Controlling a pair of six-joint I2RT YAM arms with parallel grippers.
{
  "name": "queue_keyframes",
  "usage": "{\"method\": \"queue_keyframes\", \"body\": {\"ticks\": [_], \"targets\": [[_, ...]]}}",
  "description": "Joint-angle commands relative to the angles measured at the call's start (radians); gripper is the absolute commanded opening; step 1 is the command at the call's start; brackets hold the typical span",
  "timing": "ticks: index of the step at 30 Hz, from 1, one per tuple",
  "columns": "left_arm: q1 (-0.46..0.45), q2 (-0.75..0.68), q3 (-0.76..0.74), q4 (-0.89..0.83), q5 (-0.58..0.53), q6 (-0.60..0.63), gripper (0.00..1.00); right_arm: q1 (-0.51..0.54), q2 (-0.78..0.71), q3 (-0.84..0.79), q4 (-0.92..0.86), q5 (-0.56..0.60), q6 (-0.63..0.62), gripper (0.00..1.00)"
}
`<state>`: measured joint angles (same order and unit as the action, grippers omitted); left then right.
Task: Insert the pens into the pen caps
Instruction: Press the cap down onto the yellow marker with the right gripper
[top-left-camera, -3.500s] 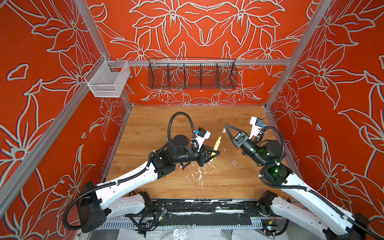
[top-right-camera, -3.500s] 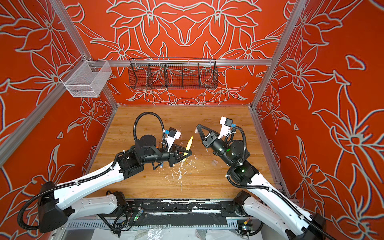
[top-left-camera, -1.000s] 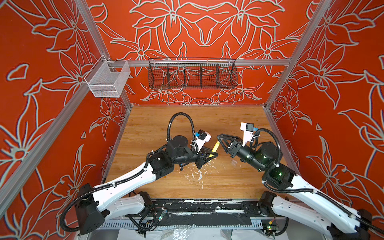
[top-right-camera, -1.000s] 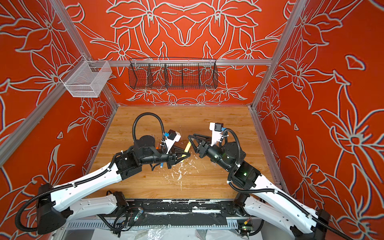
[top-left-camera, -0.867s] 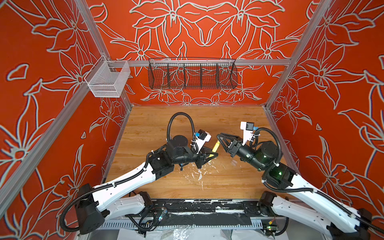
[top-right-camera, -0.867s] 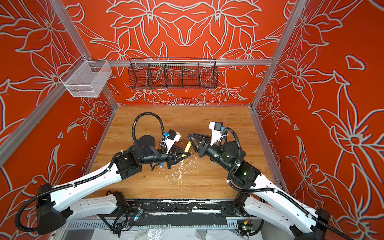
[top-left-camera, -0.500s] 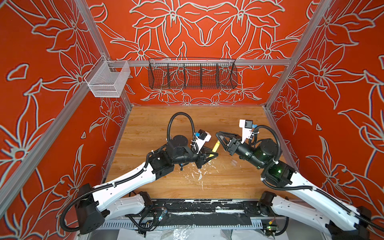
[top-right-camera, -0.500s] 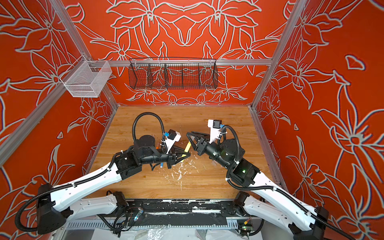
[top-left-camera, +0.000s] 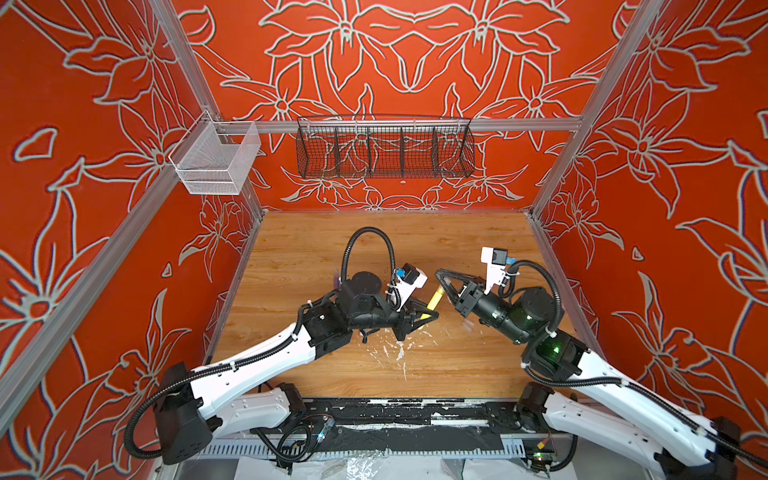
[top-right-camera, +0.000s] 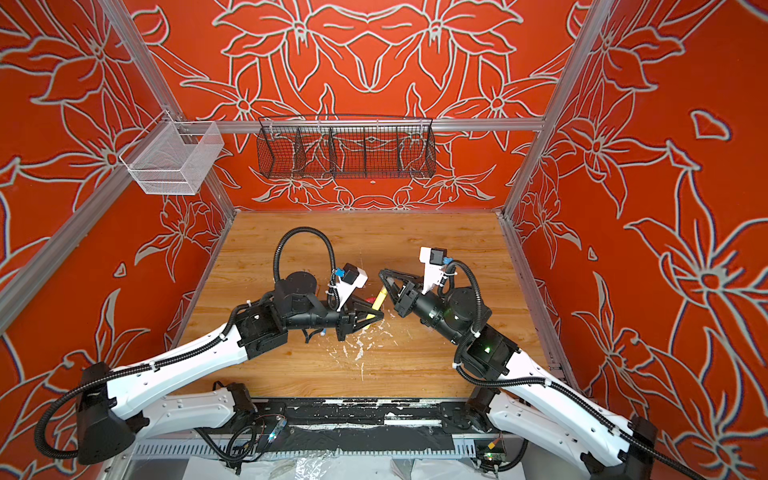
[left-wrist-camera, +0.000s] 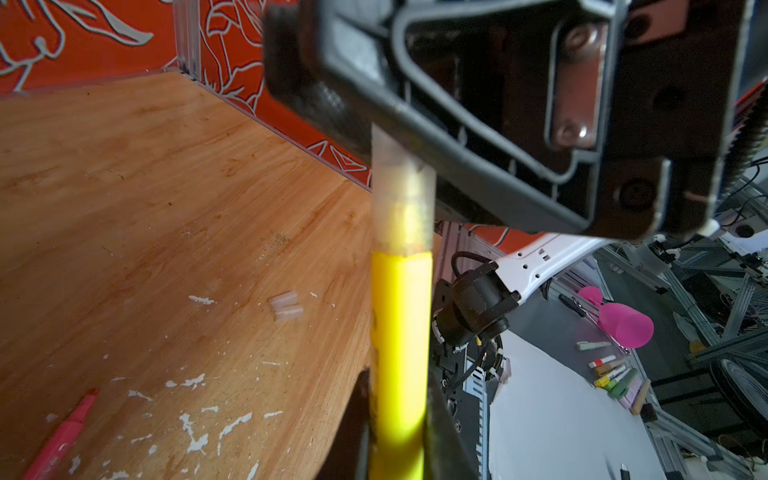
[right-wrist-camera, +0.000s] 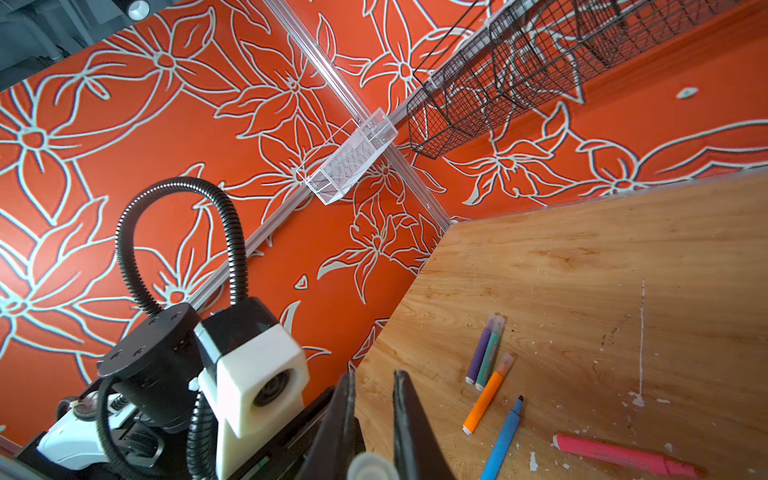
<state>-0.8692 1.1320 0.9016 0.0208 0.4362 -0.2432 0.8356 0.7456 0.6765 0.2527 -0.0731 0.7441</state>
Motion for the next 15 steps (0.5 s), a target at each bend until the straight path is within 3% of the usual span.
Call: {"method": "queue_keyframes", "body": {"ticks": [1,9,15], "targets": [[0.007,0.031,0.049,0.099,-0.053,-0.007,0.00,0.037,-0.024,-0.064,-0.017,-0.048,0.030,0.00],[0.009,0.112,0.180,0.116,-0.175,0.055,0.00,0.047,-0.076,-0.114,-0.085,-0.044,0.012,0.00],[0.010,0.171,0.327,0.089,-0.251,0.097,0.00,0.053,-0.082,-0.181,-0.042,-0.074,0.005,0.00]]}}
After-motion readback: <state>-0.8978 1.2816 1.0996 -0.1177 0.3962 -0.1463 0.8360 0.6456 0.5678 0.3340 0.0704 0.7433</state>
